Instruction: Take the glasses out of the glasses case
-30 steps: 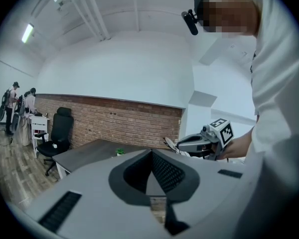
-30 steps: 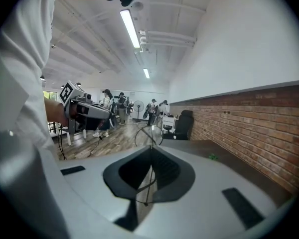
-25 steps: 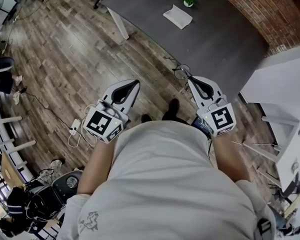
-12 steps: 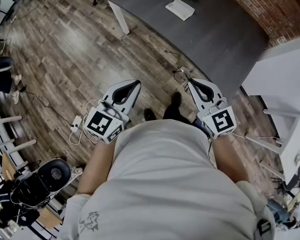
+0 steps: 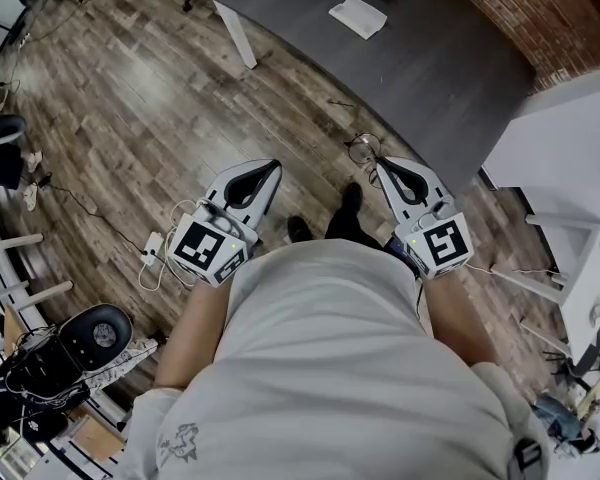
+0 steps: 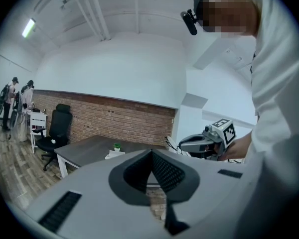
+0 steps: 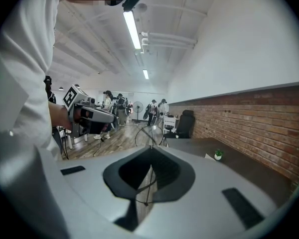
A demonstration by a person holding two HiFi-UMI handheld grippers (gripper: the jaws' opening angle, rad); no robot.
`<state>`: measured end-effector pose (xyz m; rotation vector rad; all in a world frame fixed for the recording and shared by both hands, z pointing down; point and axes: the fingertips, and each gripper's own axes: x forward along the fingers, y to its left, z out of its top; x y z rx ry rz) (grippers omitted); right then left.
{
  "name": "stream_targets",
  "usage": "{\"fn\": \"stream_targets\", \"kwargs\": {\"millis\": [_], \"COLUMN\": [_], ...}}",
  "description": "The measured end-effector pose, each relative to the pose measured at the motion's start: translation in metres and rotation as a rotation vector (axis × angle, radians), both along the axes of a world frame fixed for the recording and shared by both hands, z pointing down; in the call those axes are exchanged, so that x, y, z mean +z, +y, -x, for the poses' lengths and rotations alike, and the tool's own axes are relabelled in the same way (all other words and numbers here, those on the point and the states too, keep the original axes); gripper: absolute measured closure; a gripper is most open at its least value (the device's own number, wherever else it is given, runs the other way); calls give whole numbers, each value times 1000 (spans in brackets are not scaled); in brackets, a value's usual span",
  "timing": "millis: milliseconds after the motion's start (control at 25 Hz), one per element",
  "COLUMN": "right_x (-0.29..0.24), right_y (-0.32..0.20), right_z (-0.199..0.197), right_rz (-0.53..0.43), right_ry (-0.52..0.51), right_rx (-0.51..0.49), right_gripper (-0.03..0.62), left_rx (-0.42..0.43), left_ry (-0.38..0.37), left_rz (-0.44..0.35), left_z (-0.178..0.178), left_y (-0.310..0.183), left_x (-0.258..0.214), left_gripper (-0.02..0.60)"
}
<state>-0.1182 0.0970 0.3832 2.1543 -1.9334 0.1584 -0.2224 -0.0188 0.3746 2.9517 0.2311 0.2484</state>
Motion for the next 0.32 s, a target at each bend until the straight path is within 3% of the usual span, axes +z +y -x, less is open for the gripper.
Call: {"fn": "stream_targets", "kwargs": {"millis": [320], "right_x": [4], "right_y": [-9], "right_z": [-7], "right_rz": [0], "right_ry": [4], "right_rx": [-9], "right_gripper": [580], "left_rx": [-5], "left_ry": [-1], "left_rz": [2], "left_z": [-6], "left_y": [-7], "left_x": [6], "left_gripper": [571]}}
